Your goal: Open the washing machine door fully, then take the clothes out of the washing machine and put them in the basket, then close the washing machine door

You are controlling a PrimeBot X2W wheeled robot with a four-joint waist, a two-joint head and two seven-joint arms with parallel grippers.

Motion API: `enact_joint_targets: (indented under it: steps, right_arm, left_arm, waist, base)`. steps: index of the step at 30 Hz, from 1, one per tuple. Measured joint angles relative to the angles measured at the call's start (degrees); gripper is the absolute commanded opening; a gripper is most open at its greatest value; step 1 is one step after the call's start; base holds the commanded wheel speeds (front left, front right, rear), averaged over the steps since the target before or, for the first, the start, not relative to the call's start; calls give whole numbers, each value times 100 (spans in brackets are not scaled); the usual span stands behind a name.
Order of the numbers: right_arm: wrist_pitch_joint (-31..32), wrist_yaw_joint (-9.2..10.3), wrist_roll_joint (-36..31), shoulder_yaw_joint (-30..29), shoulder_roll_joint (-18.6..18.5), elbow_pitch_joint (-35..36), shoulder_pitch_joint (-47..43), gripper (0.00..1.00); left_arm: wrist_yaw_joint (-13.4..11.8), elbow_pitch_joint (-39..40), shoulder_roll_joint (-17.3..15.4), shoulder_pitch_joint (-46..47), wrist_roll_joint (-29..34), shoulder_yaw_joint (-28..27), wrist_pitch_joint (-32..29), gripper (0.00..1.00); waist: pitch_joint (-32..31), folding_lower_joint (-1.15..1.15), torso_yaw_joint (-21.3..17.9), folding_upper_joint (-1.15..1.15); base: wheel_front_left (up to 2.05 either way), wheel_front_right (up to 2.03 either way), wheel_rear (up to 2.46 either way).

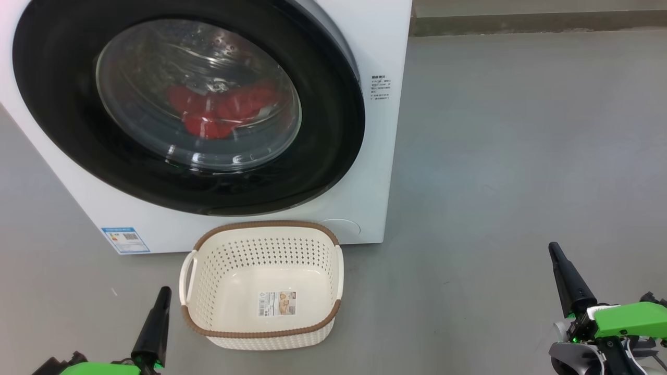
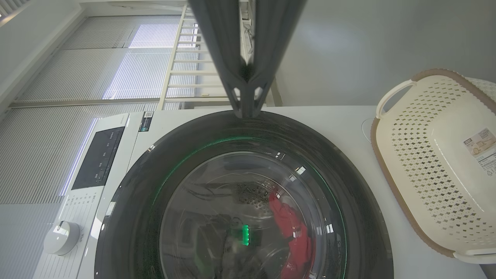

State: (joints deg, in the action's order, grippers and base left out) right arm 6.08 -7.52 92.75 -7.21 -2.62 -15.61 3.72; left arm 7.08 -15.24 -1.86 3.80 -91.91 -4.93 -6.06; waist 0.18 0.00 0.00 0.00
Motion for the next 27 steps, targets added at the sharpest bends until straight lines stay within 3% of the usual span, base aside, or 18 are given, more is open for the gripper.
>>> enact_joint_targets:
  steps: [12, 13, 27]
  right_arm:
    - [0, 0, -1, -3, 2, 0, 0, 0]
    - [0, 0, 0, 1, 5, -13, -3, 100]
    - [-115, 0, -33, 155, 135, -296, -263, 100]
  left_arm:
    - [0, 0, 0, 0, 0, 0, 0, 0]
    - [0, -10, 4, -3, 0, 1, 2, 100]
    - [-5, -220, 107, -252, 24, 25, 99, 100]
  waist:
    - [0, 0, 0, 0]
    - [0, 0, 0, 0]
    - [-6, 2, 14, 0]
  base:
    - [0, 0, 0]
    - [0, 0, 0]
    - [0, 0, 0]
